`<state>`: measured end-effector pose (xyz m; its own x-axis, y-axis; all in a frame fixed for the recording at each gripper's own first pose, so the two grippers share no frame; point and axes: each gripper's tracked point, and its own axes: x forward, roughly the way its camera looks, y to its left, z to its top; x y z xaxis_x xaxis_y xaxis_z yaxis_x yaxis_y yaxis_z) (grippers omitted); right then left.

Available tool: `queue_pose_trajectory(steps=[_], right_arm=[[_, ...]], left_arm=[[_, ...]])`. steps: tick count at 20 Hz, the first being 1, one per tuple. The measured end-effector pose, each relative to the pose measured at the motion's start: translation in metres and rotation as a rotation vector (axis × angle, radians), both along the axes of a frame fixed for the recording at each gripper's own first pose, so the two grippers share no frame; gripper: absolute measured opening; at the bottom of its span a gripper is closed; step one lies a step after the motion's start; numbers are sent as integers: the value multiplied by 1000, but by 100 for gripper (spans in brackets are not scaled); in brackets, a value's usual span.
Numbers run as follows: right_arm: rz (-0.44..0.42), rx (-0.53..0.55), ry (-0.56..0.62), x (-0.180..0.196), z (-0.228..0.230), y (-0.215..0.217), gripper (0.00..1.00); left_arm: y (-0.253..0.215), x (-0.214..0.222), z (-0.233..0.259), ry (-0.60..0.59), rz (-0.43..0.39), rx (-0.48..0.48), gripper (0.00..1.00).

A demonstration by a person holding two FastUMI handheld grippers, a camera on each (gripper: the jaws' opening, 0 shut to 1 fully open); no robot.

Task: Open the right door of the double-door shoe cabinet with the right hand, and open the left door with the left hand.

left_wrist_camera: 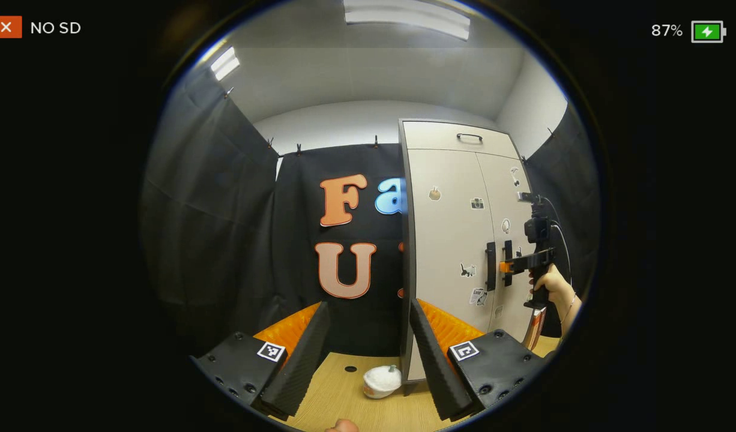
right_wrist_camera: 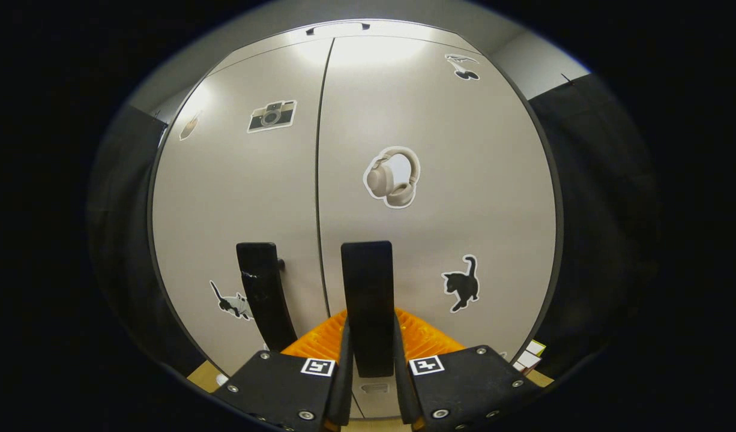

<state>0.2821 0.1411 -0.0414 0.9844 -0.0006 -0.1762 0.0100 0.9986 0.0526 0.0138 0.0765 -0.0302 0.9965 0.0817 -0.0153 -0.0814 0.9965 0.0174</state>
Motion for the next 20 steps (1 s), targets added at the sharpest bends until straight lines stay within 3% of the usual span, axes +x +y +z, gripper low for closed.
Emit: queue_pose_trajectory(steps=[8,13,20], right_arm=[[64,-3,-12,-14,5,-2,8],[128,7,-7,-29,9,-5,6],[155,-15,-8,-48,14,-15,6]], left_arm=[[-8,-8,3,13,10,8,81],[-19,-17,11,13,18,9,81],[-49,-38,29,-5,-3,8,81]])
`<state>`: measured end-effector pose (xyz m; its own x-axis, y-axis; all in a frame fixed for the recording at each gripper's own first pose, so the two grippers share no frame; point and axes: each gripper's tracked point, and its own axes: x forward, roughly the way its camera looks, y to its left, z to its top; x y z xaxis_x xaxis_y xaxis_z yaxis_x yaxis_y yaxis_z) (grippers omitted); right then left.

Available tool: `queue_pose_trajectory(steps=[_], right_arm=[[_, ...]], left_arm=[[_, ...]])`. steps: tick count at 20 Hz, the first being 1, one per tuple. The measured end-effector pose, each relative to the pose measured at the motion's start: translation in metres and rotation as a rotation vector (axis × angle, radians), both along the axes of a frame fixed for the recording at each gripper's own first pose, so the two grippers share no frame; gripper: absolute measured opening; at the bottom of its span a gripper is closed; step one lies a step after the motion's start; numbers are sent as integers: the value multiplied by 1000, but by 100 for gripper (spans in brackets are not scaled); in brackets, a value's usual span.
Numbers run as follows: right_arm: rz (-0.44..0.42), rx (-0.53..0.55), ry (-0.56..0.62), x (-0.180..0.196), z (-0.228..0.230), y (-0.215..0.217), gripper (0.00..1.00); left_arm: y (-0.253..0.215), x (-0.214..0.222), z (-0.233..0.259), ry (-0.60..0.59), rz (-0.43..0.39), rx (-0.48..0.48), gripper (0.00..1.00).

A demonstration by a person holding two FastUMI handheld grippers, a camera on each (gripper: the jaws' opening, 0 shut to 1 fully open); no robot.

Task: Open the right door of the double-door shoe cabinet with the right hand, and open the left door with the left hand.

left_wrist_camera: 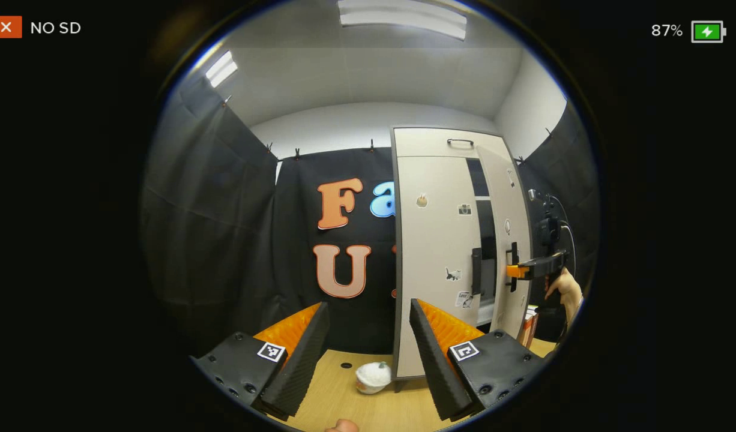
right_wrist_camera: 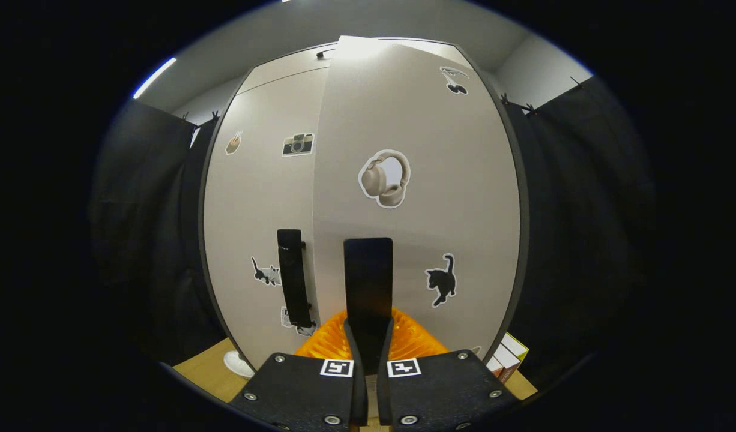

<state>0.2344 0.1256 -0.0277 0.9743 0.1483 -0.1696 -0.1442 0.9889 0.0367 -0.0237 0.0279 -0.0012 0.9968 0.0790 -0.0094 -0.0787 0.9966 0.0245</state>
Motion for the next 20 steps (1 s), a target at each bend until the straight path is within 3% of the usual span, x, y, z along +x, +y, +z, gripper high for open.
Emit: queue_pose_trajectory(steps=[10,20], right_arm=[[-13,16,-1,-22,5,-18,2],[-64,9,-27,-38,10,-48,2]], left_arm=[[-47,-23,17,4,-71,-19,81],[-63,-34,17,18,-81,-22,81]])
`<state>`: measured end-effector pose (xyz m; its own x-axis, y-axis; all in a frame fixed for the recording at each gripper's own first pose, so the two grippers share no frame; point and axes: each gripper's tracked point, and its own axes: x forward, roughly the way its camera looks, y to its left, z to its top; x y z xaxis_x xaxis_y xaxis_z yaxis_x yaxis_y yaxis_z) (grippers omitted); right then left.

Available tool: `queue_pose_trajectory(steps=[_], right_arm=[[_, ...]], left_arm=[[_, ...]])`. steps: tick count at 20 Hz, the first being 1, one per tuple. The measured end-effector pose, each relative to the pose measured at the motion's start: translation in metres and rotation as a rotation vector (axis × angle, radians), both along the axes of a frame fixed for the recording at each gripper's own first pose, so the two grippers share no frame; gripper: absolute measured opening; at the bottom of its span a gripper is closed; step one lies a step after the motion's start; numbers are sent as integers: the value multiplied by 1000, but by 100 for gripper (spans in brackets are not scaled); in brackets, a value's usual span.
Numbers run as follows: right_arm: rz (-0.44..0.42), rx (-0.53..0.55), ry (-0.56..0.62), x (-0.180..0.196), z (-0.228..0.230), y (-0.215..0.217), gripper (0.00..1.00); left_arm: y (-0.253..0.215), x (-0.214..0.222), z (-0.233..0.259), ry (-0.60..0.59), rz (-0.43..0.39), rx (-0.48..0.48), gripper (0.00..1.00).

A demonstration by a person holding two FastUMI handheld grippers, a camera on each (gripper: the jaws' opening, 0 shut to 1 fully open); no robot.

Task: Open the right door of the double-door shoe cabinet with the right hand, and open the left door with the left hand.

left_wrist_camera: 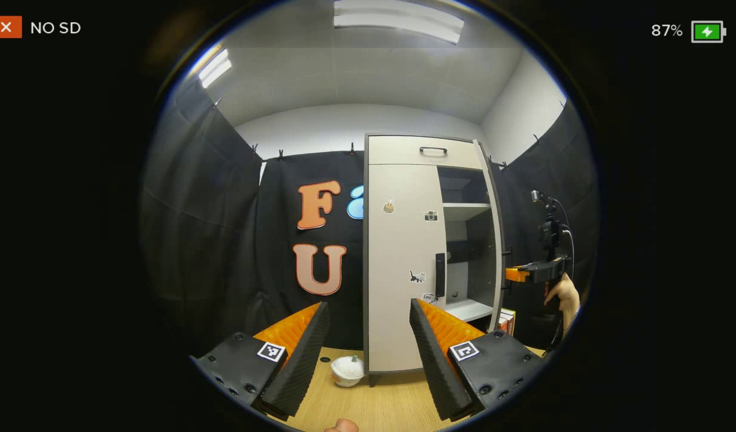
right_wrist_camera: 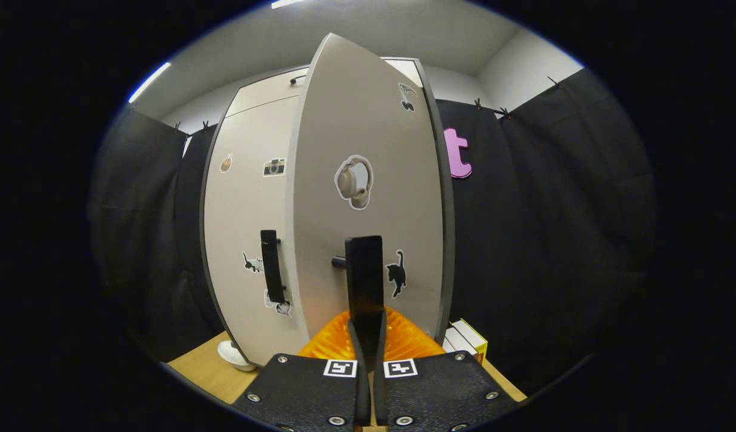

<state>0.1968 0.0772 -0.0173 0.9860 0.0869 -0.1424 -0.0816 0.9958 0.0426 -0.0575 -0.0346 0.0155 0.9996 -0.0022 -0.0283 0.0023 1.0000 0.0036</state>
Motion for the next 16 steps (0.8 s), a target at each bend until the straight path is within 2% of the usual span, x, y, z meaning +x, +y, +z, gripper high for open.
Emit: queue_pose_trajectory(steps=[5,10,16], right_arm=[[-58,-19,-17,-7,2,-26,2],[-204,-34,-37,-11,5,-66,0],[-189,-5,-47,-10,4,-75,0]], left_arm=[[-8,-2,-1,2,-7,2,81],[-21,5,3,2,-6,14,81],[-46,5,9,-17,-34,22,81]])
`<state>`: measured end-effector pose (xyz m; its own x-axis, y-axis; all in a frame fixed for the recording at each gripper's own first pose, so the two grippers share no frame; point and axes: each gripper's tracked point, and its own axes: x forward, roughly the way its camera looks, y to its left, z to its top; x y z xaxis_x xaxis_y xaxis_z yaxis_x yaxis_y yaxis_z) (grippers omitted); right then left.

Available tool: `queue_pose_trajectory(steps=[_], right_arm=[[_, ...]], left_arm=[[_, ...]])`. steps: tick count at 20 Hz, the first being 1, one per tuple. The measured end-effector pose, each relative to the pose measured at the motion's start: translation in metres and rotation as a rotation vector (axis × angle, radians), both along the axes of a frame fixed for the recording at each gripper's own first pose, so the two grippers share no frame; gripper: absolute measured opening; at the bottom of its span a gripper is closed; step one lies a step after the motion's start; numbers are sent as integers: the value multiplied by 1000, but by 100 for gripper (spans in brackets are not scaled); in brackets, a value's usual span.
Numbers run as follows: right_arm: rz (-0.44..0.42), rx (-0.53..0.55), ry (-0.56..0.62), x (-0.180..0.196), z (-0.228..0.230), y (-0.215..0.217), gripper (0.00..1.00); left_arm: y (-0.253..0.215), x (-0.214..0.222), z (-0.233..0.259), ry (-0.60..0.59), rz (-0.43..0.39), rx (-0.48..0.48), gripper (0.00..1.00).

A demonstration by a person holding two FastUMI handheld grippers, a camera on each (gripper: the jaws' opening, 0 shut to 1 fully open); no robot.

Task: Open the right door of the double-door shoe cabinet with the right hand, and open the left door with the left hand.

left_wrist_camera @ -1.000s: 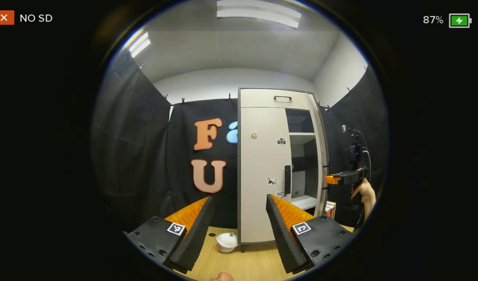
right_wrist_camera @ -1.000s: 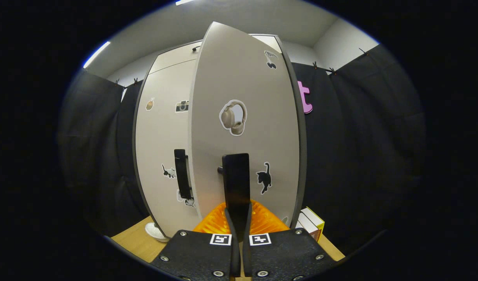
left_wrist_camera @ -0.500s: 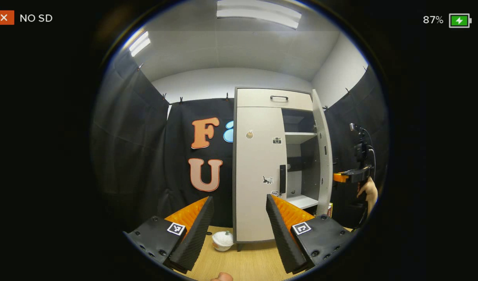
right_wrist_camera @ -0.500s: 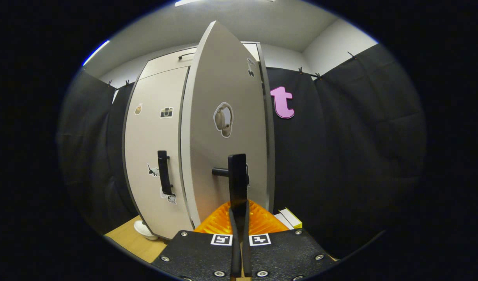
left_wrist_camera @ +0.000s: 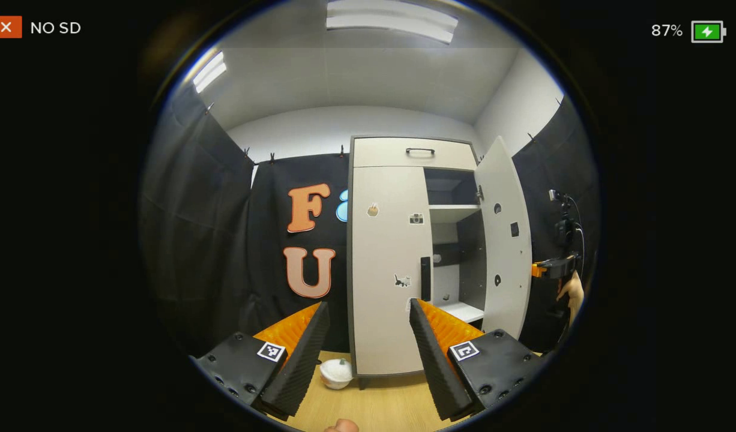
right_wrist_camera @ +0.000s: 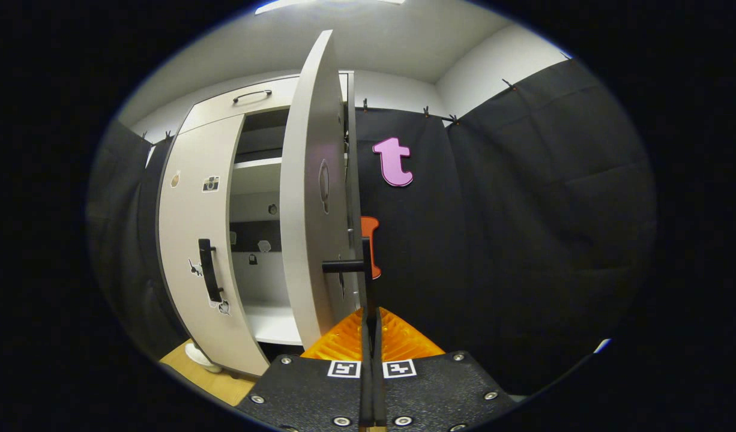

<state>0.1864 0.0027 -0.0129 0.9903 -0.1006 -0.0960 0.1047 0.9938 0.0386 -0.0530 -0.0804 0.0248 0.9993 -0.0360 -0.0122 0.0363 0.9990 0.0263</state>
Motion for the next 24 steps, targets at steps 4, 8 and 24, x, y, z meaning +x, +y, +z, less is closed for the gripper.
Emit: queue_pose_trajectory(steps=[4,8,24], right_arm=[[27,35,-9,-1,0,0,0],[-68,15,-22,-15,7,-30,8],[-44,46,-50,-28,7,-49,93]], left_arm=[[-17,8,0,-3,-14,7,81],[-32,17,-2,5,-30,-14,80],[-122,126,-45,105,-85,-39,81]])
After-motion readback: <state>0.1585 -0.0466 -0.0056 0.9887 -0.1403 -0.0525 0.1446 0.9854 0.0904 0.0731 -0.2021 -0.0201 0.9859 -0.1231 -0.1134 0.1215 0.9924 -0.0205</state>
